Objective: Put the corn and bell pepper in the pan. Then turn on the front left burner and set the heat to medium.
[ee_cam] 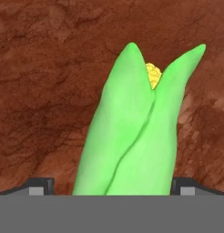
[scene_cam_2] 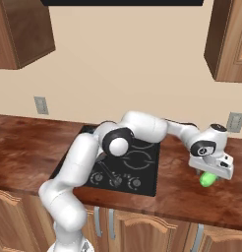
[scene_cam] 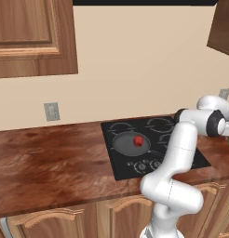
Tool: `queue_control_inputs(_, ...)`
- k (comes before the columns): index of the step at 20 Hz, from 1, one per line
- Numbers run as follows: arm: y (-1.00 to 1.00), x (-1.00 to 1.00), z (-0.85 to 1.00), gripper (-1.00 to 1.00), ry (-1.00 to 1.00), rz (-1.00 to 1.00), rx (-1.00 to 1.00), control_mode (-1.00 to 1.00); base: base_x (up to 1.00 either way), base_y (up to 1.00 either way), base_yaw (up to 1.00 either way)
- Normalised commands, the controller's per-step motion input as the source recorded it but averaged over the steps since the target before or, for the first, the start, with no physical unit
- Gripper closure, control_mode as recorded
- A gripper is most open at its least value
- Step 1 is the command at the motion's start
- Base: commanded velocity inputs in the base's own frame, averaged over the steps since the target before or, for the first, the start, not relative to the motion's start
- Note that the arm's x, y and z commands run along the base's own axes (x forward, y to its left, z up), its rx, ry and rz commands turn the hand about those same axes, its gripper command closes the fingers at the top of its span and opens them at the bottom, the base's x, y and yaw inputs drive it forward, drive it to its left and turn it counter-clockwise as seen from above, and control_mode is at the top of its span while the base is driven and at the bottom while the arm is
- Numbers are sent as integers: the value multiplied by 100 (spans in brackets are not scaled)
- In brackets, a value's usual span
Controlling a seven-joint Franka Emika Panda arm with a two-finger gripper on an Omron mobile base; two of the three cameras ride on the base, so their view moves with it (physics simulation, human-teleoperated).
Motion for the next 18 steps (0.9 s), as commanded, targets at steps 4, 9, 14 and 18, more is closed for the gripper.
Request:
queue_control_inputs(4,0,0,-47,-100,2,-1,0,-100,0,0,0)
queue_control_inputs(9,-1,0,0,100,0,0,0,-100,0,0,0)
queue_control_inputs(14,16,-16,3,100,-3,1,0,-100,0,0,0)
queue_control_inputs(18,33,-94,44,100,-26,2,0,-100,0,0,0)
